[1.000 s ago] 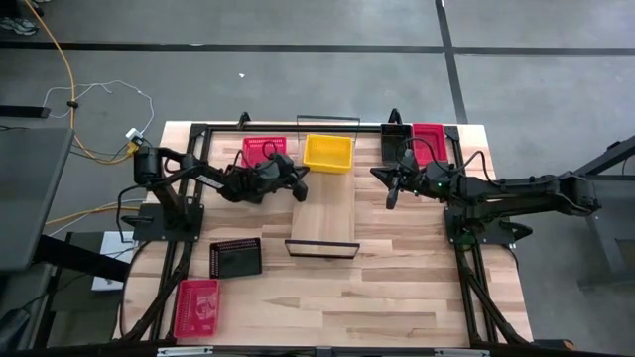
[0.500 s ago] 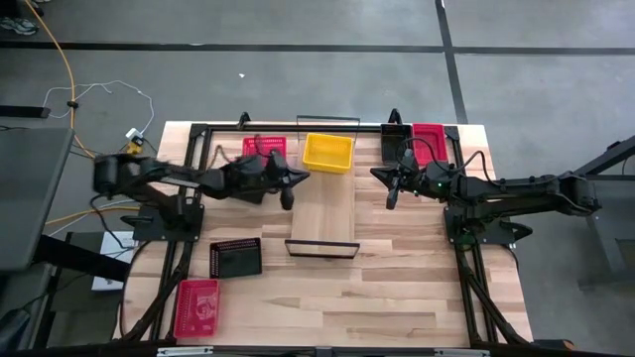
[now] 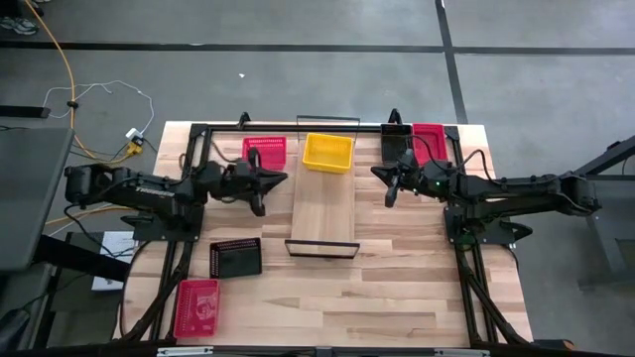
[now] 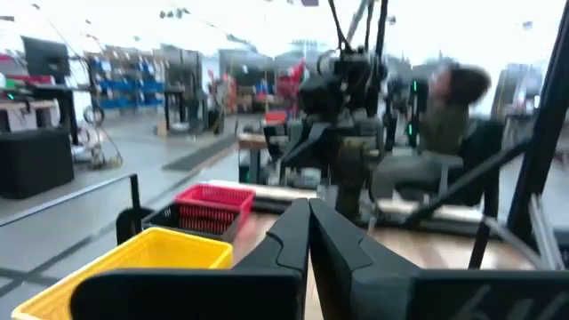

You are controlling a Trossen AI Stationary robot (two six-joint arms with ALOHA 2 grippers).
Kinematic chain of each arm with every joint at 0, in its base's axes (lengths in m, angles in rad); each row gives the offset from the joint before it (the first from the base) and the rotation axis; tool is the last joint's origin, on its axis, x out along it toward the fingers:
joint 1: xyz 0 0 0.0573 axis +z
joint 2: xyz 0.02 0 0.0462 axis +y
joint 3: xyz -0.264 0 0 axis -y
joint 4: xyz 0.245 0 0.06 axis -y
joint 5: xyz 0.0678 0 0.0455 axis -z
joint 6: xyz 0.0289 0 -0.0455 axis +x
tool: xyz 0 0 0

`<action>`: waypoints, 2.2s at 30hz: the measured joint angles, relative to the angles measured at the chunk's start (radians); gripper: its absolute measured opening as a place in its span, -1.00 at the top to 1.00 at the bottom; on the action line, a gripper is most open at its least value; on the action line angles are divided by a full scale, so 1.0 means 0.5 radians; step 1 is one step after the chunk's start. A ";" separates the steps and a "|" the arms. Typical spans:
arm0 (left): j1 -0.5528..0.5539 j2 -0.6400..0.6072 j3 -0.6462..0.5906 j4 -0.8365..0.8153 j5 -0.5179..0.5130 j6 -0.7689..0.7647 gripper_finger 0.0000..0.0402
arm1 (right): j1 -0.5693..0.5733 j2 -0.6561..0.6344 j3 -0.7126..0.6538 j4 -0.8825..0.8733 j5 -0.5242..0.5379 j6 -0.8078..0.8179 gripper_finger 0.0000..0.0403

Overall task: Stack baskets on shelf by color
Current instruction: Put the top black bin on the shelf

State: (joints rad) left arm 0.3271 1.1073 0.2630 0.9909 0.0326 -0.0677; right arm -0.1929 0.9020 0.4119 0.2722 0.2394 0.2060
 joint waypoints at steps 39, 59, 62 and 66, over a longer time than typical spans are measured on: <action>-0.178 -0.003 -0.154 0.149 -0.037 -0.177 1.00 | -1.591 1.908 1.876 -1.898 -0.164 -0.957 0.09; -0.225 -0.003 -0.153 0.105 -0.043 -0.174 1.00 | -1.592 2.033 2.026 -2.154 -0.237 -1.683 0.09; -0.225 -0.003 -0.153 0.105 -0.043 -0.174 1.00 | -1.591 2.058 2.028 -2.152 -0.284 -1.718 0.09; -0.225 -0.003 -0.153 0.105 -0.043 -0.174 1.00 | -1.591 2.112 2.028 -2.123 -0.268 -1.741 0.09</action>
State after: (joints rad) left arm 0.2146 1.1061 0.1864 1.0435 0.0110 -0.1547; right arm -0.9882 1.9582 1.4258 -0.7895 0.1055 -0.6645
